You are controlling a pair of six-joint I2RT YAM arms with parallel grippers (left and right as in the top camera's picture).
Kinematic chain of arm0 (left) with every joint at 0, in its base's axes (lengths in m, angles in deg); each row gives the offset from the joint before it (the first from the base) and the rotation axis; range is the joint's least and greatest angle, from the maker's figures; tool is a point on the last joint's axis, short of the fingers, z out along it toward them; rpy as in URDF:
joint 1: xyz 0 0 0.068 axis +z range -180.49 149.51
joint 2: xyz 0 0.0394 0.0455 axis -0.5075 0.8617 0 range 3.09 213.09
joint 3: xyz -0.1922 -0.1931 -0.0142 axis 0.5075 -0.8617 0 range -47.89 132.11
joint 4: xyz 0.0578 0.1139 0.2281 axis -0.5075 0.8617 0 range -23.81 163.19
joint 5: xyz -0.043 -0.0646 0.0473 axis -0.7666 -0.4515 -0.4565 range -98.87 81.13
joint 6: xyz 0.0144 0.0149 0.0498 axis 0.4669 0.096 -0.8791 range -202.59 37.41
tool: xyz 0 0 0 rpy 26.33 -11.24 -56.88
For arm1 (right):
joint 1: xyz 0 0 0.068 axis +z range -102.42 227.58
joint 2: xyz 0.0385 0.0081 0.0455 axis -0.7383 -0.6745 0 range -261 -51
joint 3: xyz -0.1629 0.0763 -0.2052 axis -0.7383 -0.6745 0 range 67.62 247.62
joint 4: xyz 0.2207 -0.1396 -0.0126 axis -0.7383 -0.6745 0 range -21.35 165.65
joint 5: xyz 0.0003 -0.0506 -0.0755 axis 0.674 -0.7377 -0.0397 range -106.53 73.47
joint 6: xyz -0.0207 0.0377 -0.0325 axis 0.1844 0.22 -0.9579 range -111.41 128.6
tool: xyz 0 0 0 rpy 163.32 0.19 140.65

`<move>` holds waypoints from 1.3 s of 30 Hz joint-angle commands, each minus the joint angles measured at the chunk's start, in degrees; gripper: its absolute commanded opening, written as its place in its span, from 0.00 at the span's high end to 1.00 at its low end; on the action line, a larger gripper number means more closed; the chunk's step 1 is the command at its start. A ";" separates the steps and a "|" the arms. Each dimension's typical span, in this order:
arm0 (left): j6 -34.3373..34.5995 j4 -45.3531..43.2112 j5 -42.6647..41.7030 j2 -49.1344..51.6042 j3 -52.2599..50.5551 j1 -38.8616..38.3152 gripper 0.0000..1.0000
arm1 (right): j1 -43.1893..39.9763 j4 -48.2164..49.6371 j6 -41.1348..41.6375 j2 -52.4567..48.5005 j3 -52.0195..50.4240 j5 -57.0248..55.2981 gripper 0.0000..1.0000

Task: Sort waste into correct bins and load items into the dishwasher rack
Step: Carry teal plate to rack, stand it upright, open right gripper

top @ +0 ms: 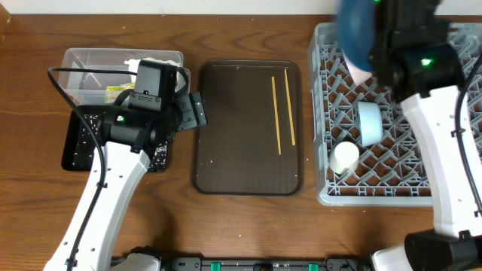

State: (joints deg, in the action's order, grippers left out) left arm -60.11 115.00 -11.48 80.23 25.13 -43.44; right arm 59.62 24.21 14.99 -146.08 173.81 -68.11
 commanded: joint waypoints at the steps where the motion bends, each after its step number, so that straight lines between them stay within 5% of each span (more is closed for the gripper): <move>1: -0.33 0.02 0.31 0.02 0.24 0.13 0.12 | -4.15 0.20 -10.32 -2.54 -0.13 -10.40 0.99; 11: -0.33 0.02 0.31 0.02 0.24 0.13 0.12 | -13.97 10.10 -25.18 -9.99 -0.13 -13.33 0.99; 23: -0.33 0.02 0.31 0.02 0.24 0.13 0.12 | -14.53 33.03 -47.45 -19.08 -0.13 -15.72 0.99; 39: -0.33 0.02 0.31 0.02 0.24 0.13 0.12 | -11.76 34.88 -48.92 -24.85 -0.13 -14.40 0.99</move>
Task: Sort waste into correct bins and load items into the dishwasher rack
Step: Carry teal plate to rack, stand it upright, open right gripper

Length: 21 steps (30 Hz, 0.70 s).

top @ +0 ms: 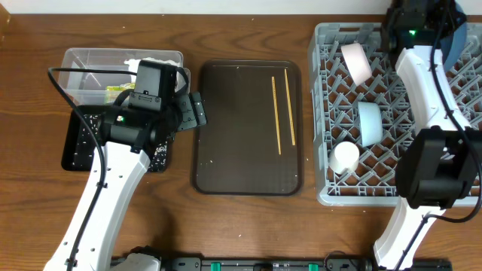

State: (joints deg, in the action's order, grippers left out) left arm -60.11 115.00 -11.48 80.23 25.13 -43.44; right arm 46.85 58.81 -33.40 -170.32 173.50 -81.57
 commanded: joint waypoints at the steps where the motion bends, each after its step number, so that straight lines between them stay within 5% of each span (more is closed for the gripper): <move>1: -0.33 0.02 0.31 0.02 0.24 0.13 0.12 | 1.22 0.00 -0.52 -0.72 0.17 -0.90 0.99; 8: -0.33 0.02 0.31 0.02 0.24 0.13 0.12 | 3.15 -5.11 0.22 -1.81 0.17 -0.68 0.98; 14: -0.33 0.02 0.31 0.02 0.24 0.13 0.12 | 4.42 -13.35 1.79 -2.95 0.15 3.45 0.76; 21: -0.33 0.02 0.31 0.02 0.24 0.13 0.12 | 4.42 -16.55 10.88 -2.95 0.15 7.08 0.70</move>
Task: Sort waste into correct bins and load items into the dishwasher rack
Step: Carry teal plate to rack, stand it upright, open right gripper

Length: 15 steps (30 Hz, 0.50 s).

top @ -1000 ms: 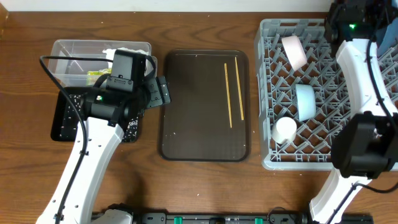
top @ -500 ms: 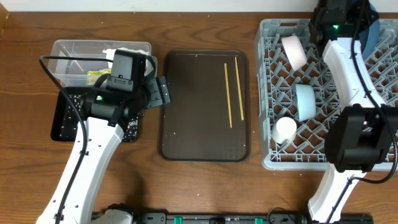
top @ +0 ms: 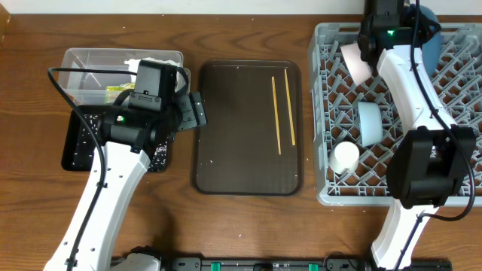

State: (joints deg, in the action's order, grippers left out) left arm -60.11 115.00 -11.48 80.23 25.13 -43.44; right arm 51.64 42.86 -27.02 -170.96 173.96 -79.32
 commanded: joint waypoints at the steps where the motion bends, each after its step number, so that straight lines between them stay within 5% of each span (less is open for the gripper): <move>1: -0.33 0.02 0.31 0.02 0.24 0.13 0.12 | -0.37 -0.13 4.50 -2.32 -0.31 4.81 0.69; 5: -0.33 0.02 0.31 0.02 0.24 0.13 0.12 | -0.37 2.91 4.76 -1.66 -0.26 4.81 0.55; 9: -0.33 0.02 0.31 0.02 0.24 0.13 0.12 | -0.26 7.52 7.78 0.79 -0.26 5.16 0.01; 15: -0.33 0.02 0.31 0.02 0.24 0.13 0.12 | -0.22 10.75 10.71 6.73 -0.26 10.19 0.01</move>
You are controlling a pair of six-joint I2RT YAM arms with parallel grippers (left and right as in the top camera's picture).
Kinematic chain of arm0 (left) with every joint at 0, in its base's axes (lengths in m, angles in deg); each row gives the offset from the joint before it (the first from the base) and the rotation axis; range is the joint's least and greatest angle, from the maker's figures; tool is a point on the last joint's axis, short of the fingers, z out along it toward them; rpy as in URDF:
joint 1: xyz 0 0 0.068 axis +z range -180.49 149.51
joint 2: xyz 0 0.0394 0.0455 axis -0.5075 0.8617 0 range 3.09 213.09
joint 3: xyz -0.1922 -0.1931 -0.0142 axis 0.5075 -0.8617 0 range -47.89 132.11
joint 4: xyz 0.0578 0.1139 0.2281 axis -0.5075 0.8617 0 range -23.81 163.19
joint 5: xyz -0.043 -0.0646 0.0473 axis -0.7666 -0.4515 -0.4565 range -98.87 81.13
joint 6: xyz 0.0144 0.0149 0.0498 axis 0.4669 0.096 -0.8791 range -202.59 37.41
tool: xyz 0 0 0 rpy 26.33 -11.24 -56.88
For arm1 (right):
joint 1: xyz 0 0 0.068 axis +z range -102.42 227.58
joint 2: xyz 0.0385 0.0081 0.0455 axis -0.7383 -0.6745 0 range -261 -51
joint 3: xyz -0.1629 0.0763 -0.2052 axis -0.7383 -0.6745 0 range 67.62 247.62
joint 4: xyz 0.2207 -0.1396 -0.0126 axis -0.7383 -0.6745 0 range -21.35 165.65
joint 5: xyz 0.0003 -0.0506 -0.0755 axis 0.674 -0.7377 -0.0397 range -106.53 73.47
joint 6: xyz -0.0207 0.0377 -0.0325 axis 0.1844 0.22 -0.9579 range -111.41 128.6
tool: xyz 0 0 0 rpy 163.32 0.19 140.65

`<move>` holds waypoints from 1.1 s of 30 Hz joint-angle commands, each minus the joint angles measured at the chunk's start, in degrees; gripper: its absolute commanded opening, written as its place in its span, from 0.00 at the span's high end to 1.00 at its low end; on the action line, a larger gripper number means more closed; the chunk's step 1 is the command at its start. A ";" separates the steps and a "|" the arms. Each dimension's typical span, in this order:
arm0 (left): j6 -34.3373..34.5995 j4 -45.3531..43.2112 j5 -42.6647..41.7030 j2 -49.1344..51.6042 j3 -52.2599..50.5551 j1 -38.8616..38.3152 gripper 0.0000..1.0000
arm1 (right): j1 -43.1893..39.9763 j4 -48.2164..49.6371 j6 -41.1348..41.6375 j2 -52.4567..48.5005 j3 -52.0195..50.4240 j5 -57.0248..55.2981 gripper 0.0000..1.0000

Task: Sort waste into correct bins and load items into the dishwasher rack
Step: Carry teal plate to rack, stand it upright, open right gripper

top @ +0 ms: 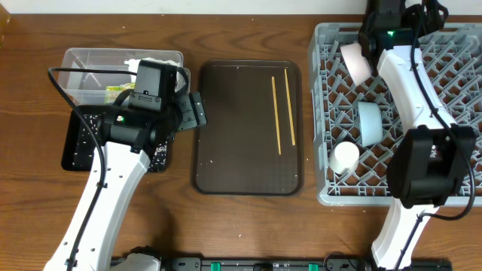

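Two yellow chopsticks lie side by side on the dark brown tray. My left gripper hovers at the tray's left edge, open and empty. The grey dishwasher rack holds a pinkish-white cup, a light blue cup and a white cup. My right arm reaches over the rack's far edge, its wrist beside the pinkish cup. Its fingers sit at the frame's top edge and their state does not show. No blue dish shows.
A clear plastic bin with scraps stands at the far left. In front of it, a black speckled bin lies partly under my left arm. The brown wooden table surrounds everything.
The blue dish seen at the top edge beside my right wrist no longer shows. The right wrist has hardly shifted. The left arm, chopsticks and cups are unchanged.
My right gripper first held a blue dish over the rack's far left corner. Then the arm had swung to the far right corner with the dish beside it. Then the dish showed only at the top edge, and now it is out of sight. The left arm stayed still.
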State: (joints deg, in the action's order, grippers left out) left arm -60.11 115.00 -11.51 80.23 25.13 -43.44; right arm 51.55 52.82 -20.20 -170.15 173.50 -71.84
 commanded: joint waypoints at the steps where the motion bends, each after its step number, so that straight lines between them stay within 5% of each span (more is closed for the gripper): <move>1: -0.33 0.02 0.33 0.02 0.24 0.13 0.12 | -0.13 0.66 5.44 7.10 0.20 4.26 0.01; 10: -0.33 0.02 0.33 0.02 0.24 0.13 0.12 | 3.98 -10.05 24.63 14.43 0.20 21.92 0.01; 20: -0.33 0.02 0.33 0.02 0.24 0.13 0.12 | 5.57 -17.55 29.68 14.29 0.17 30.51 0.01; 29: -0.33 0.02 0.33 0.02 0.24 0.13 0.12 | 6.25 -22.29 29.64 14.34 0.17 71.36 0.01; 33: -0.33 0.02 0.33 0.02 0.24 0.13 0.12 | 8.22 -21.88 32.20 13.79 0.15 78.01 0.01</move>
State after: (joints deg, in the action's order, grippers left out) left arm -60.11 115.00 -11.48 80.23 25.13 -43.44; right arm 57.54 30.83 9.11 -155.64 173.53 -6.21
